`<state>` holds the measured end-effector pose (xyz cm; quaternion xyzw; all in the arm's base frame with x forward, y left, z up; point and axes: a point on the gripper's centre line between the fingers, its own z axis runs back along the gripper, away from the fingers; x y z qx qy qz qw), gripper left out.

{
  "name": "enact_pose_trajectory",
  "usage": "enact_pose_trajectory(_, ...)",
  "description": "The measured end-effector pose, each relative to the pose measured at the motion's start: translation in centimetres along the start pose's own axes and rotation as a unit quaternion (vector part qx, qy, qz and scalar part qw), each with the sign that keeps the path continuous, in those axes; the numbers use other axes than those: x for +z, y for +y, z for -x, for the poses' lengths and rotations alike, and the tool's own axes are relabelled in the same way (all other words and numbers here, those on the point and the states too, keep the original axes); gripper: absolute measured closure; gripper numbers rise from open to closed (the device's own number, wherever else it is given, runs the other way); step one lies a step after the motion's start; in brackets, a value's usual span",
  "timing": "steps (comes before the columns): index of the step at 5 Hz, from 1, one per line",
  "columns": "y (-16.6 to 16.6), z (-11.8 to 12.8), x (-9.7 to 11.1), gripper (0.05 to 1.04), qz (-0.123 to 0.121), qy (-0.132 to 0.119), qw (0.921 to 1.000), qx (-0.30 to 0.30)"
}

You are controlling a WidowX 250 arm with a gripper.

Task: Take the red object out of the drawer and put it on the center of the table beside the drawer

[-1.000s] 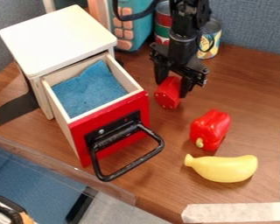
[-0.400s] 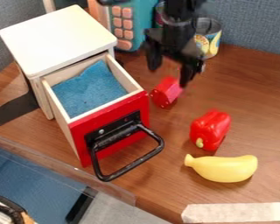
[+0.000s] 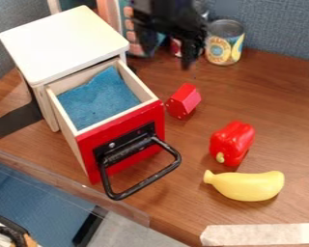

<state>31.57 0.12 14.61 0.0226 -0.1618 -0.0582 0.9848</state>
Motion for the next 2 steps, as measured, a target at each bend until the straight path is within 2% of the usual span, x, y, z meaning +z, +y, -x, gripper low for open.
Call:
enact_pose_trajectory(1,0.2,2.3,1.7,0.083,0.002,0.005,1.0000,-0.004)
enact_pose_trajectory(2,0.1,5.1,1.9,0.083,-0.011,0.034,0.9993,-0.015)
